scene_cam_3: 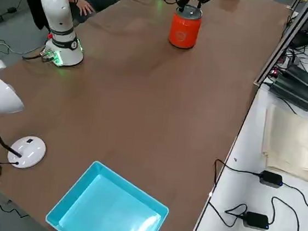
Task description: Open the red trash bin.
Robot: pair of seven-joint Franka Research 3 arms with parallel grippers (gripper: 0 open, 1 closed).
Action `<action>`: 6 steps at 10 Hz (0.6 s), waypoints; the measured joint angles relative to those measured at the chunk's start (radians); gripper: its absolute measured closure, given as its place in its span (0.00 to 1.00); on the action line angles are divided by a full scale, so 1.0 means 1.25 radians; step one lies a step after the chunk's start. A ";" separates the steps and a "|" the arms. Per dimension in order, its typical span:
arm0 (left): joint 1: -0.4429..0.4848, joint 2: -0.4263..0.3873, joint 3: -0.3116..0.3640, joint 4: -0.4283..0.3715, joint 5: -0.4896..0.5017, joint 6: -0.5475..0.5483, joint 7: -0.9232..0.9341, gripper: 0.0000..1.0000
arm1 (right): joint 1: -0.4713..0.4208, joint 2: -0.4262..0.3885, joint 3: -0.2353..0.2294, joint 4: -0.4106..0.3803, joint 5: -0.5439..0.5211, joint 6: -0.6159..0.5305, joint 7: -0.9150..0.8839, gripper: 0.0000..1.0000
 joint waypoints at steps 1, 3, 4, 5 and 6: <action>0.001 0.000 0.000 -0.001 0.000 0.000 0.000 0.99 | 0.001 0.002 0.000 0.001 0.001 0.002 0.002 0.99; 0.001 -0.001 0.000 -0.001 0.000 0.000 0.000 0.99 | 0.001 0.003 -0.002 0.001 0.004 0.004 0.003 0.99; 0.000 -0.001 0.000 -0.001 0.000 0.001 0.000 0.99 | 0.001 0.003 -0.003 0.002 0.005 0.002 0.003 0.99; 0.000 -0.001 0.000 -0.001 0.000 0.003 0.000 0.99 | -0.001 0.003 -0.005 0.007 0.007 -0.008 0.003 0.99; 0.000 -0.001 -0.001 -0.001 0.000 0.004 -0.003 0.99 | -0.009 0.002 -0.011 0.024 0.007 -0.039 0.003 0.99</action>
